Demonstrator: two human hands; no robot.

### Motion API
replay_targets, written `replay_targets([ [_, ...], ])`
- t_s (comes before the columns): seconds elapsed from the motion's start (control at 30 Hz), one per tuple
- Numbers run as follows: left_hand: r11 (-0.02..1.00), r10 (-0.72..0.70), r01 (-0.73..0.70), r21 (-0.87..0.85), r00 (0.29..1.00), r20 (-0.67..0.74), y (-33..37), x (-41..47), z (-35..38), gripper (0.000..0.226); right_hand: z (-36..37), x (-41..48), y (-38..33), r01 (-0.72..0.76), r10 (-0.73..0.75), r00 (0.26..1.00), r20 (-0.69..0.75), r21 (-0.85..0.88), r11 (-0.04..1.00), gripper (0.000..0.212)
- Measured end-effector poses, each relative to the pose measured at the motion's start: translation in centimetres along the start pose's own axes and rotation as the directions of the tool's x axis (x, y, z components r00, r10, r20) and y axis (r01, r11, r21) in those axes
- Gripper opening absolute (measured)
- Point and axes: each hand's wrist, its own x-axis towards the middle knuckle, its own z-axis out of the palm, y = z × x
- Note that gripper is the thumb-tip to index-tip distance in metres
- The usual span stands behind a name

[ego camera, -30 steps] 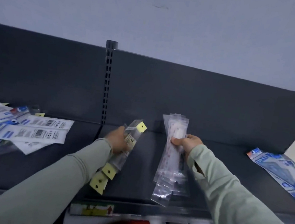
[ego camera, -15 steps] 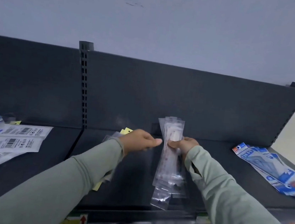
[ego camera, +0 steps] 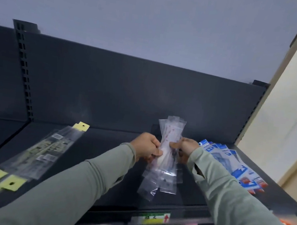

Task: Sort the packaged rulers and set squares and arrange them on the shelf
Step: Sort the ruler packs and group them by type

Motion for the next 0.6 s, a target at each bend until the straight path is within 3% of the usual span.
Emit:
replay_targets([
  [0.1, 0.997, -0.007, 0.012, 0.072, 0.998, -0.060, 0.1, 1.4, 2.5, 0.018, -2.4, 1.7, 1.3, 0.003, -0.004, 1.000, -0.016, -0.082, 0.997, 0.029],
  [0.23, 0.966, -0.054, 0.083, 0.244, 0.991, -0.126, 0.2, 2.2, 3.5, 0.008, -3.8, 3.4, 2.8, -0.007, 0.011, 1.000, 0.018, -0.182, 0.983, 0.030],
  [0.3, 0.926, -0.090, 0.142, 0.351, 0.983, -0.159, 0.1, 2.0, 3.4, 0.017, -4.2, 3.8, 3.3, -0.041, 0.052, 0.997, 0.057, -0.181, 0.983, 0.034],
  [0.4, 0.860, -0.146, 0.214, 0.464, 0.973, -0.179, -0.5, 1.5, 3.4, 0.010, -4.2, 4.0, 3.8, -0.039, 0.076, 0.989, 0.125, -0.277, 0.960, 0.022],
  [0.47, 0.810, -0.160, 0.251, 0.530, 0.964, -0.212, -0.8, 1.2, 3.4, 0.008, -4.0, 4.3, 4.1, 0.047, -0.001, 0.992, 0.125, -0.369, 0.928, 0.016],
  [0.6, 0.746, -0.148, 0.280, 0.605, 0.954, -0.260, -0.8, 0.3, 3.0, 0.033, -3.6, 3.8, 3.9, 0.153, -0.053, 0.978, 0.199, -0.529, 0.835, 0.030],
])
